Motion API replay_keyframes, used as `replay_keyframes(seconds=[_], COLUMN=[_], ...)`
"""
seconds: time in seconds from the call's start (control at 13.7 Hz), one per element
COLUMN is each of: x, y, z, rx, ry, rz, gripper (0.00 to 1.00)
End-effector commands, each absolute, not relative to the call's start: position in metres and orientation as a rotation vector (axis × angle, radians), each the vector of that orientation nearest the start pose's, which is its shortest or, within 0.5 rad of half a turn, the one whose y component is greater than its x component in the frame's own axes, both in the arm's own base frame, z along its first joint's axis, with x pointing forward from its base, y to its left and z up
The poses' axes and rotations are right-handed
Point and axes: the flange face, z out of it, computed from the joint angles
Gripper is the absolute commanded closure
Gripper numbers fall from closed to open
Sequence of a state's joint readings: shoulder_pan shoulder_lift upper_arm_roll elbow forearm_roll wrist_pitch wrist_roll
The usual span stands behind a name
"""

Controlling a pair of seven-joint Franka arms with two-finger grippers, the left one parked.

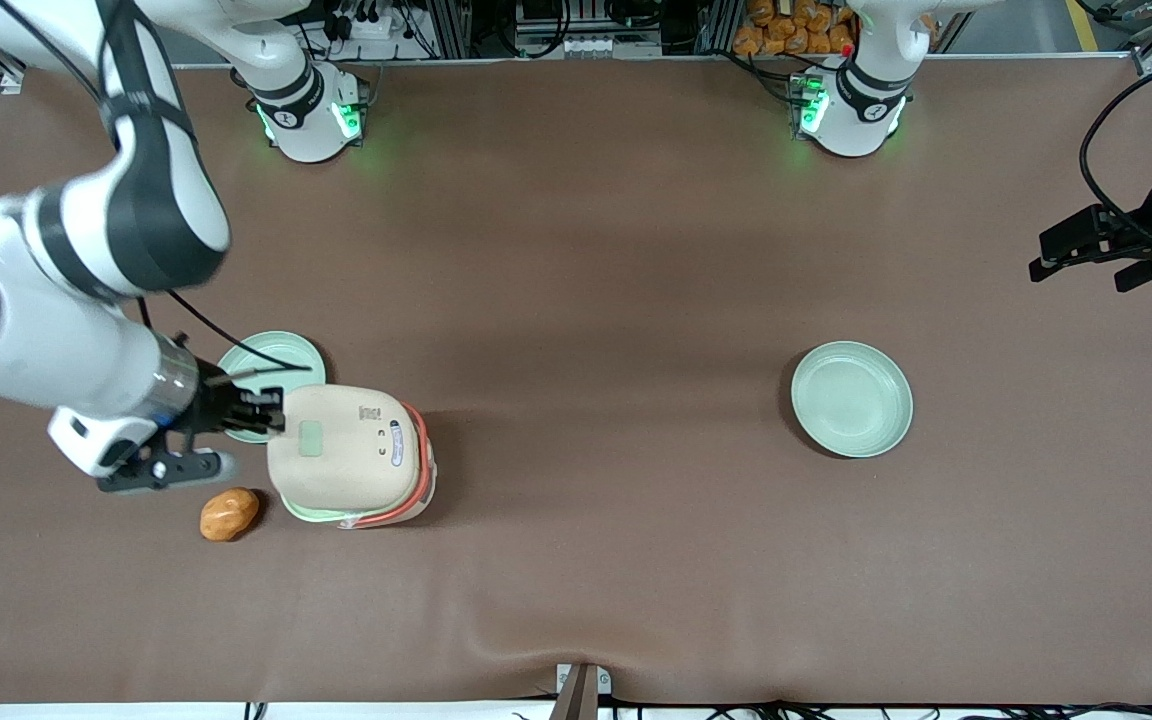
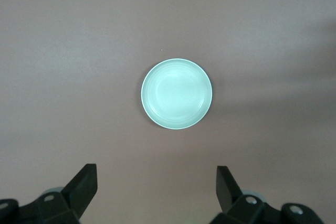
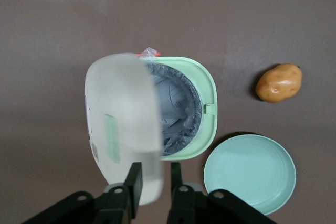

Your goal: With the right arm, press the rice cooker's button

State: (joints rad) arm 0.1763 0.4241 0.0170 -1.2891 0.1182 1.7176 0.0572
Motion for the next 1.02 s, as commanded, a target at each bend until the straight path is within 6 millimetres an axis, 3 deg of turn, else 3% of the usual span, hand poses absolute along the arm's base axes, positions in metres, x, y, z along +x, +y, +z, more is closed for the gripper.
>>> replay_keyframes(seconds=[0.0, 0.15, 0.22, 0.44, 0.58, 0.95], x=[0.652, 0.639, 0.634, 0.618, 0.606, 0.588], y=[0.134, 0.123, 0.115, 0.081, 0.045, -0.031], z=[0.543, 0.562, 0.569, 0.595, 0.616, 0.636], rx=[-2.997, -3.001, -3.005, -3.004, -3.004, -3.03], ry=[-0.177, -0.164, -0.153, -0.103, -0.078, -0.081], rz=[0.011, 0.044, 0.065, 0.092, 0.08, 0.078], gripper=[0.27, 0.05, 0.0, 0.0, 0.0, 0.0])
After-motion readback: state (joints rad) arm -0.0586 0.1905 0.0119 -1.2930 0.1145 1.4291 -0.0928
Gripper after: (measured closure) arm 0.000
